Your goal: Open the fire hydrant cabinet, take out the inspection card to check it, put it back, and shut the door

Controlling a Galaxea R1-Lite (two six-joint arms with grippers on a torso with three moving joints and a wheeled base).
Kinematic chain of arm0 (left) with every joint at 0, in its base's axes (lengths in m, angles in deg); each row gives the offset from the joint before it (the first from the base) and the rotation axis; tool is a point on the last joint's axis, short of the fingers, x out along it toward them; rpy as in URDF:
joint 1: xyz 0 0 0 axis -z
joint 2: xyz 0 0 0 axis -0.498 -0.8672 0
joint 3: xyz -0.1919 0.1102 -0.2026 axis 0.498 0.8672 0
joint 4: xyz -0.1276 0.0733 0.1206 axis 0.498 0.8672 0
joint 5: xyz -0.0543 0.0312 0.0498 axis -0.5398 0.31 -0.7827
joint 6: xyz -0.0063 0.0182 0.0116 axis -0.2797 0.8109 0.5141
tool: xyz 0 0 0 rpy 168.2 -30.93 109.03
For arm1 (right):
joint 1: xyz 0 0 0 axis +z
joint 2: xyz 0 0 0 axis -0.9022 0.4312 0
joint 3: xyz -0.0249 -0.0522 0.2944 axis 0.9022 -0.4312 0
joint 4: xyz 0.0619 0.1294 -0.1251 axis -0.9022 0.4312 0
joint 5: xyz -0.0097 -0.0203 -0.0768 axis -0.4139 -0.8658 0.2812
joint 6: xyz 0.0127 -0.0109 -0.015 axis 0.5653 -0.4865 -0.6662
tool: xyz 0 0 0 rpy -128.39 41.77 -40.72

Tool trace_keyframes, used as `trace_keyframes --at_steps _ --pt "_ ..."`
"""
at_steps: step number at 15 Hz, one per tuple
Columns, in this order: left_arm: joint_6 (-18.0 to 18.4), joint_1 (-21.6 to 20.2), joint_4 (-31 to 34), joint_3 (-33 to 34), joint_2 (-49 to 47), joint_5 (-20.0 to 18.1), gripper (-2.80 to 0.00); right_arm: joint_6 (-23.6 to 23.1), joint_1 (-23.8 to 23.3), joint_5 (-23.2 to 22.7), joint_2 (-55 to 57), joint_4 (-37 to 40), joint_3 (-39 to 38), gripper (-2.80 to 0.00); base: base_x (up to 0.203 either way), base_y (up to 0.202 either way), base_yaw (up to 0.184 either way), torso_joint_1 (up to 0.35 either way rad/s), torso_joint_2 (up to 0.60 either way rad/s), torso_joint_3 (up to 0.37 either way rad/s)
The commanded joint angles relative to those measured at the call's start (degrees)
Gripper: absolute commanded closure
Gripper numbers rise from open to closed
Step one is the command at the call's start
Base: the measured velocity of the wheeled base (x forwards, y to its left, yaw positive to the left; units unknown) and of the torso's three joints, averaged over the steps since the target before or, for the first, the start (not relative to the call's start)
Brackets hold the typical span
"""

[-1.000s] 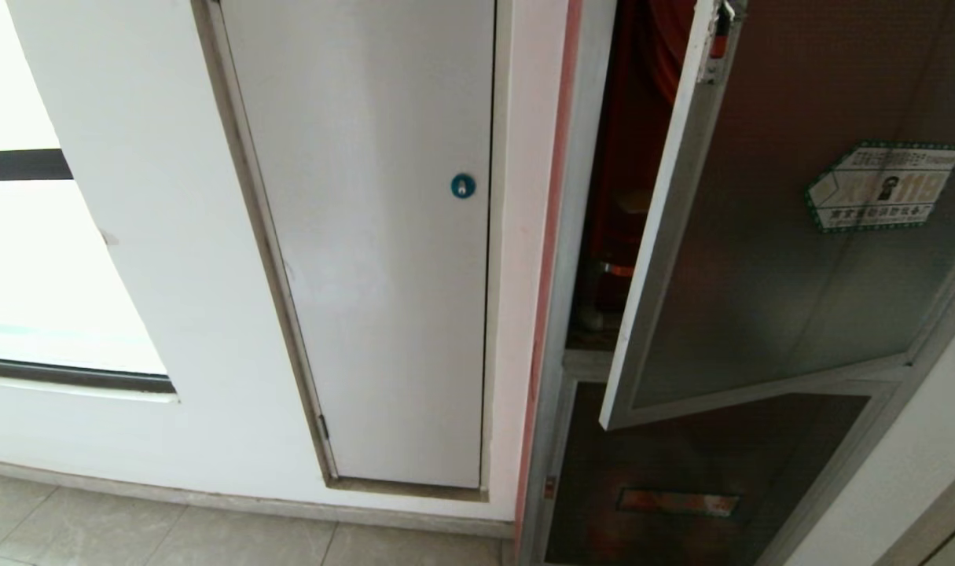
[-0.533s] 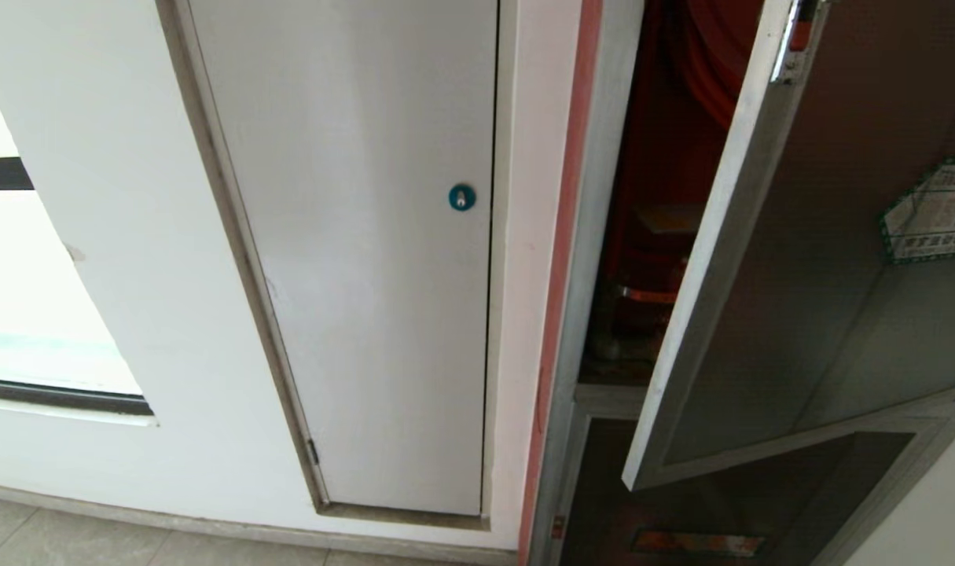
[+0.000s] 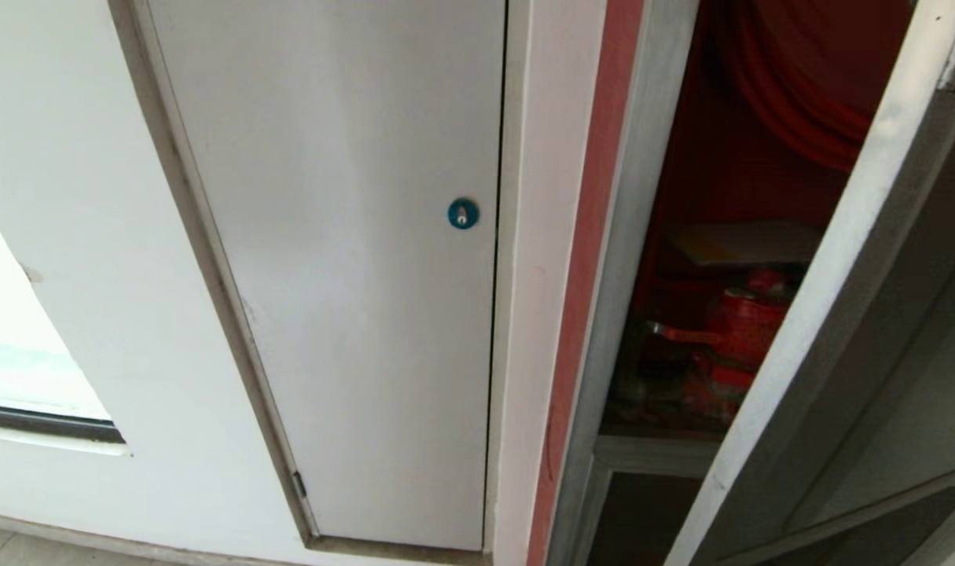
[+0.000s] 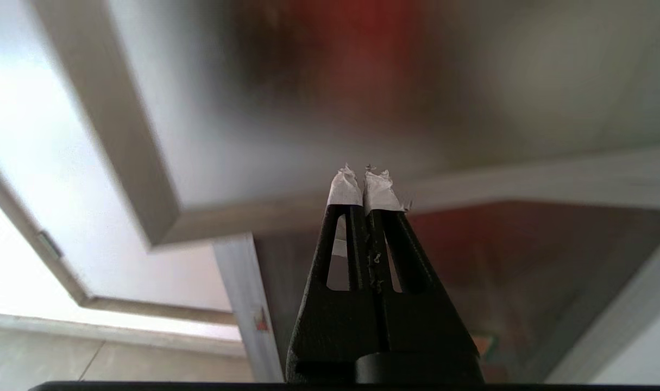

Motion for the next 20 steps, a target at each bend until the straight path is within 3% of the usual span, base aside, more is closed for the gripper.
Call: trace_keyframes --at_steps 1,6,20 --pt "0.01 0.0 -0.03 0.01 -0.07 0.0 0.0 0.02 0.06 0.0 0.07 -0.04 -0.26 0.0 0.196 0.0 -0.001 0.004 0.0 0.004" --pt "-0.43 0.0 -0.12 0.01 -0.07 0.09 0.0 0.02 0.06 -0.04 0.07 -0.04 -0.26 0.0 0.158 0.0 0.002 0.006 0.0 0.0" --pt "-0.43 0.0 -0.11 0.01 -0.07 0.09 0.0 0.02 0.06 0.0 0.07 -0.04 -0.26 0.0 0.0 0.0 0.0 0.0 0.0 0.0"
